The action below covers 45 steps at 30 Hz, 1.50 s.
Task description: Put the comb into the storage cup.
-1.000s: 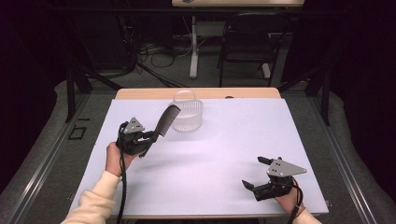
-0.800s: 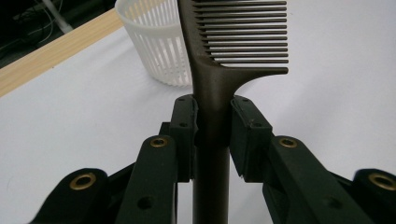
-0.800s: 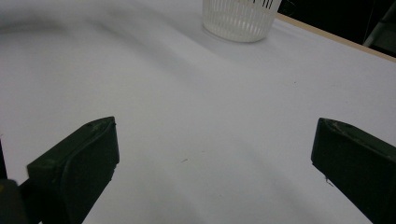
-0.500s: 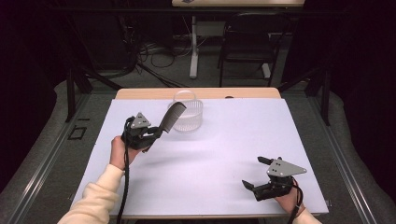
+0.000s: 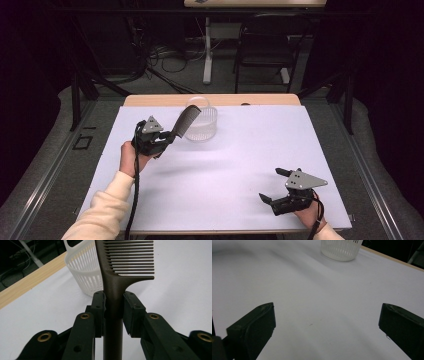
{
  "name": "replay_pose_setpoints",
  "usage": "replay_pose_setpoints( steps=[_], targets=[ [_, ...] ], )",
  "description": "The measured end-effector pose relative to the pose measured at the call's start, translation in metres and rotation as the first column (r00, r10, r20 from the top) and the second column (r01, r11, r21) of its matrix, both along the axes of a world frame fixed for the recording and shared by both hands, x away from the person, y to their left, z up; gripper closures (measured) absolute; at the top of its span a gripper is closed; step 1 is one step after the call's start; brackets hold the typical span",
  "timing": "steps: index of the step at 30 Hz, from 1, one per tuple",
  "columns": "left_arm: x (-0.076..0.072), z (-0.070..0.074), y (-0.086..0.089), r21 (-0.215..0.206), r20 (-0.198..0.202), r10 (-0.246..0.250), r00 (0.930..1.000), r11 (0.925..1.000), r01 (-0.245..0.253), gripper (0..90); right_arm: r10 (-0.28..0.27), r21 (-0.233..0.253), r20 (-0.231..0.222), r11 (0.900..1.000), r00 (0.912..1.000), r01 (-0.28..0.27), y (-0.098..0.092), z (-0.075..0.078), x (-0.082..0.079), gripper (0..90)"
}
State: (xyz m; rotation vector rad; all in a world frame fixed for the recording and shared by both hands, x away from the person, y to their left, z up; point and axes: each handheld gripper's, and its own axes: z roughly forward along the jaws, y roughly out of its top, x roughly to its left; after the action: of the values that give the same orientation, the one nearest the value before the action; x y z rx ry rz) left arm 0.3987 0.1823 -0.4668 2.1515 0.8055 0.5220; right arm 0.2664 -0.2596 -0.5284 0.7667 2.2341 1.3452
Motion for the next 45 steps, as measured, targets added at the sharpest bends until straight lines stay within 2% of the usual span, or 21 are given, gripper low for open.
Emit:
replay_pose_setpoints(
  steps=[15,17,22,35,45],
  targets=[
    [0.009,0.011,-0.001,0.01,0.024,0.001,0.9997,0.9999,-0.002,72.1,0.005,-0.01,-0.008,1.0,1.0,-0.005,0.001,-0.001,0.0,0.3],
    [0.011,0.013,-0.002,-0.001,0.025,0.003,0.9997,1.0,-0.003,72.1,0.004,-0.007,-0.012,1.0,0.9999,-0.004,0.001,-0.001,0.0,0.2],
    [0.016,0.015,-0.002,0.011,0.026,0.007,0.9996,0.9999,-0.007,72.1,0.001,-0.002,-0.013,1.0,0.9999,-0.001,-0.001,-0.002,0.001,0.3],
    [0.027,0.025,0.0,-0.006,0.036,0.02,0.9992,0.9998,-0.019,72.1,0.005,-0.006,-0.013,1.0,0.9999,-0.005,0.0,-0.002,0.001,0.3],
    [0.032,0.03,-0.003,-0.001,0.046,0.022,0.9987,0.9998,-0.022,72.1,0.008,-0.01,-0.015,1.0,0.9999,-0.008,0.001,-0.002,0.002,0.3]
  ],
)
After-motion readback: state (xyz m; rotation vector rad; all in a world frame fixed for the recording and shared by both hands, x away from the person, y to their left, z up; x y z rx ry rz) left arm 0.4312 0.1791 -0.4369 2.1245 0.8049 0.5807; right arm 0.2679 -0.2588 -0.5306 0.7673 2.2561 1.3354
